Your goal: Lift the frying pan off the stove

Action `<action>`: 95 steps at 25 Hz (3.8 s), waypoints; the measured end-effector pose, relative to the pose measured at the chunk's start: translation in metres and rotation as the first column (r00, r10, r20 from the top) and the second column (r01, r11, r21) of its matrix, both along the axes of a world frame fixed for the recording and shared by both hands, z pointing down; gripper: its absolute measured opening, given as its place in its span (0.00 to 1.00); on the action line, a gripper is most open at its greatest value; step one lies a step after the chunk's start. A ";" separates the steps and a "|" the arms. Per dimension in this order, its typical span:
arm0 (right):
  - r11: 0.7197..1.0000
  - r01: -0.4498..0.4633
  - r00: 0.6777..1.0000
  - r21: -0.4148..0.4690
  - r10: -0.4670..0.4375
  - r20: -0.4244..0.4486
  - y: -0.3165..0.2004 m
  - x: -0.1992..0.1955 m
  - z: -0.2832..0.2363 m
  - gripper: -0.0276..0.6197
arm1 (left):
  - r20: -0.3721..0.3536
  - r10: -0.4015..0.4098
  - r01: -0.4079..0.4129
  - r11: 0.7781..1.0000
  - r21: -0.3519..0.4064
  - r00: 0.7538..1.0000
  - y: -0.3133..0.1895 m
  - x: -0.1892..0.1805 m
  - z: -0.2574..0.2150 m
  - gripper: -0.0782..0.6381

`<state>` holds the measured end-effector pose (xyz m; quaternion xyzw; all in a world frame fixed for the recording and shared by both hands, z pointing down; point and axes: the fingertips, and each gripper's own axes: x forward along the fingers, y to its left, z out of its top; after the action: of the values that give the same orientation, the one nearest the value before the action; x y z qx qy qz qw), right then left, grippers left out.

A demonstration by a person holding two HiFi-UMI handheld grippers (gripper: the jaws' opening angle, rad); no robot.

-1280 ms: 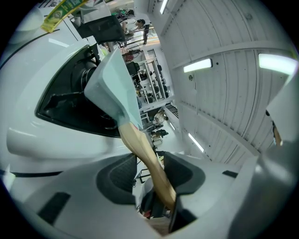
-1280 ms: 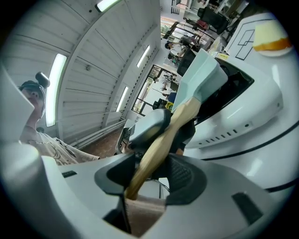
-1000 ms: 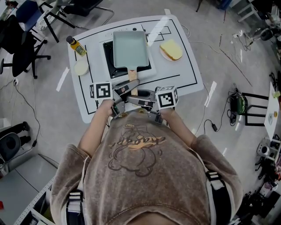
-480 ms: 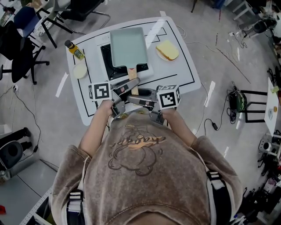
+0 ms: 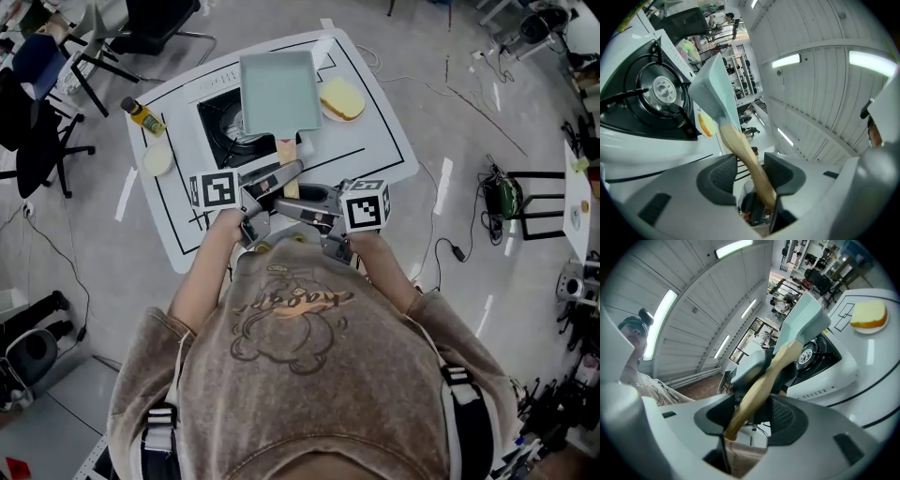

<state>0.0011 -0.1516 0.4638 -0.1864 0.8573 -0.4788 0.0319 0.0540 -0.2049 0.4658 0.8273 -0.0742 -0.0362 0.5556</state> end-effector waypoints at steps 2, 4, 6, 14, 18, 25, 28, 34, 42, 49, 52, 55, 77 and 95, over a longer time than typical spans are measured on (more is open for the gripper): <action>1.000 -0.024 1.000 0.002 0.024 -0.001 0.002 0.007 -0.001 0.37 | -0.004 0.025 -0.025 1.000 0.001 1.000 0.003 0.008 -0.001 0.37; 0.999 -0.047 0.999 0.003 0.047 -0.003 0.004 0.014 -0.001 0.37 | -0.005 0.048 -0.048 0.999 0.001 0.999 0.007 0.017 -0.001 0.37; 0.998 -0.070 0.998 0.002 0.070 -0.007 0.007 0.021 -0.001 0.37 | -0.005 0.073 -0.073 0.997 -0.001 0.997 0.011 0.025 -0.001 0.37; 0.988 -0.154 0.988 0.002 0.154 -0.016 0.021 0.052 -0.002 0.37 | -0.014 0.162 -0.162 0.987 -0.004 0.987 0.030 0.060 -0.003 0.37; 0.983 -0.186 0.982 0.006 0.186 -0.022 0.027 0.060 -0.001 0.37 | -0.016 0.202 -0.202 0.979 -0.003 0.979 0.038 0.070 -0.001 0.37; 0.970 -0.242 0.970 0.005 0.242 -0.029 0.038 0.076 0.000 0.38 | -0.032 0.258 -0.259 0.966 -0.009 0.966 0.054 0.088 -0.001 0.37; 0.965 -0.263 0.964 0.000 0.263 -0.030 0.044 0.080 0.002 0.38 | -0.036 0.280 -0.281 0.960 -0.014 0.959 0.061 0.093 0.002 0.37; 0.955 -0.296 0.954 -0.006 0.296 -0.037 0.056 0.088 0.007 0.38 | -0.047 0.315 -0.316 0.949 -0.019 0.948 0.075 0.102 0.006 0.37; 0.943 -0.331 0.943 -0.018 0.330 -0.030 0.067 0.096 0.014 0.38 | -0.043 0.356 -0.357 0.934 -0.026 0.934 0.089 0.112 0.014 0.37; 0.939 -0.343 0.939 -0.019 0.342 -0.023 0.070 0.098 0.018 0.38 | -0.047 0.370 -0.372 0.928 -0.028 0.928 0.093 0.114 0.018 0.37; 0.939 -0.344 0.939 -0.021 0.344 -0.019 0.071 0.099 0.018 0.38 | -0.045 0.375 -0.376 0.926 -0.029 0.926 0.095 0.115 0.019 0.37; 0.939 -0.344 0.939 -0.024 0.344 -0.019 0.072 0.099 0.019 0.38 | -0.043 0.376 -0.377 0.926 -0.029 0.926 0.095 0.116 0.019 0.37; 0.935 -0.355 0.935 -0.022 0.355 -0.006 0.072 0.101 0.017 0.38 | -0.038 0.386 -0.387 0.922 -0.021 0.922 0.096 0.118 0.017 0.37; 0.931 -0.363 0.932 -0.035 0.363 -0.001 0.071 0.100 0.017 0.38 | -0.031 0.394 -0.395 0.918 -0.030 0.918 0.096 0.117 0.019 0.38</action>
<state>0.1007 -0.0802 0.4812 -0.3406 0.7996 -0.4801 0.1189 0.1708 -0.1090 0.4847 0.8147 0.1002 0.0680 0.5671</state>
